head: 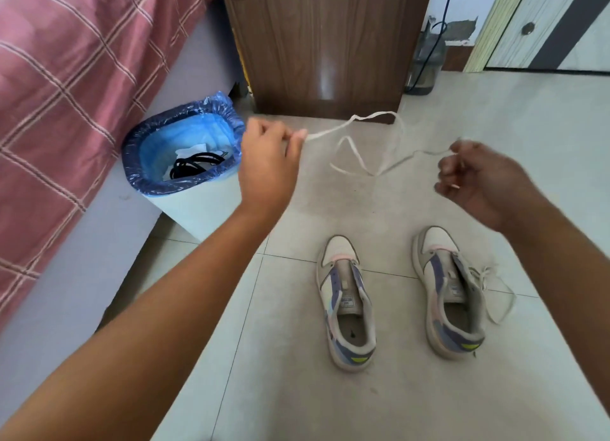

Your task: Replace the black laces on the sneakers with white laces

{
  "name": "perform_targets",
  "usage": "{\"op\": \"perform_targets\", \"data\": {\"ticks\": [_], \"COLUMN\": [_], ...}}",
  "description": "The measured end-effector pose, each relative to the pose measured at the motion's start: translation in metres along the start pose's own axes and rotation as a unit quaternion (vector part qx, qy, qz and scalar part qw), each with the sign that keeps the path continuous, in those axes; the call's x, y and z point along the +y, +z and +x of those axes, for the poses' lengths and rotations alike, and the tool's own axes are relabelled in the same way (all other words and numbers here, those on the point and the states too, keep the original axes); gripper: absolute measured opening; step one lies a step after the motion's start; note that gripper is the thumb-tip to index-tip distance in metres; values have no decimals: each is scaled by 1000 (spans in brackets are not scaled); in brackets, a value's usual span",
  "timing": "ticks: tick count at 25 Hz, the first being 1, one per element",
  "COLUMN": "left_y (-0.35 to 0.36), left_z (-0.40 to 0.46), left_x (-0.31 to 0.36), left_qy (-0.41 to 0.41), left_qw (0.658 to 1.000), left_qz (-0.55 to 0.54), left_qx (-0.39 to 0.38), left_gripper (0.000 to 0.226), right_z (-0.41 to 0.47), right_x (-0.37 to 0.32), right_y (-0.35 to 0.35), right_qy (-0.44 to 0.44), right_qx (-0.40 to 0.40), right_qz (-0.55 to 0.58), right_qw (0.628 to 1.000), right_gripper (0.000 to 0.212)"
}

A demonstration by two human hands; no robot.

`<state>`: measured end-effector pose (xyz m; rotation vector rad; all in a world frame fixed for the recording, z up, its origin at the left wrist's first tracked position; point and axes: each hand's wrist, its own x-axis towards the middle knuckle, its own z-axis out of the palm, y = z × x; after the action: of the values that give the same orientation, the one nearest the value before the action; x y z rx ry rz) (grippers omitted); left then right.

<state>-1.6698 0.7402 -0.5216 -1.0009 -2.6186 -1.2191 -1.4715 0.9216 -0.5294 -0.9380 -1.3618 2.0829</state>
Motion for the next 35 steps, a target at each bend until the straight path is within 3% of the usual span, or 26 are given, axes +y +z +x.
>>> {"op": "perform_targets", "data": {"ticks": [2,4,7,8,12,15,16,18,20,21,24,28,31,35], "left_y": [23,42,62,68,66,41,35,30,30,30,33,36,36,42], "left_z": [-31,-64,-109,-121,-173,-198,-198,-189,-174,-169,-166,-171,-171,-173], "left_x": [-23,-42,-59,-61,-49,-49,-52,-64,-75,-80,-88,-90,-91,-90], "left_qy": [-134,-301,-472,-493,-467,-480,-466,-423,-409,-417,-465,-499,-511,-509], "left_qw": [980,913,810,792,775,713,706,739,789,798,760,734,739,762], "left_qz": [-47,-114,-168,-176,-157,-194,-188,-164,-153,-170,-284,-325,-332,-297], "left_qx": [-137,-250,-305,-316,-397,-473,-499,-498,-432,-401,-355,-326,-288,-270], "left_gripper": [34,36,36,35,26,22,19,12,16,20,26,7,11,11], "right_z": [-6,-20,-46,-54,-79,-100,-101,-91,-78,-74,-70,-66,-62,-61], "right_x": [46,99,157,167,175,171,168,162,160,161,175,186,189,191], "right_y": [6,11,16,18,15,4,0,-10,-14,-12,2,19,23,24], "right_qy": [90,196,257,255,259,311,315,282,260,261,274,232,188,196], "right_qx": [20,27,-4,-15,-29,-86,-96,-76,-39,-26,2,12,15,8], "right_qz": [-68,-134,-210,-231,-253,-298,-317,-334,-261,-218,-192,-241,-319,-326], "right_qw": [993,971,943,939,932,898,889,896,929,940,942,942,929,925], "right_gripper": [18,15,13,12,9,11,11,9,7,6,6,16,23,23]}}
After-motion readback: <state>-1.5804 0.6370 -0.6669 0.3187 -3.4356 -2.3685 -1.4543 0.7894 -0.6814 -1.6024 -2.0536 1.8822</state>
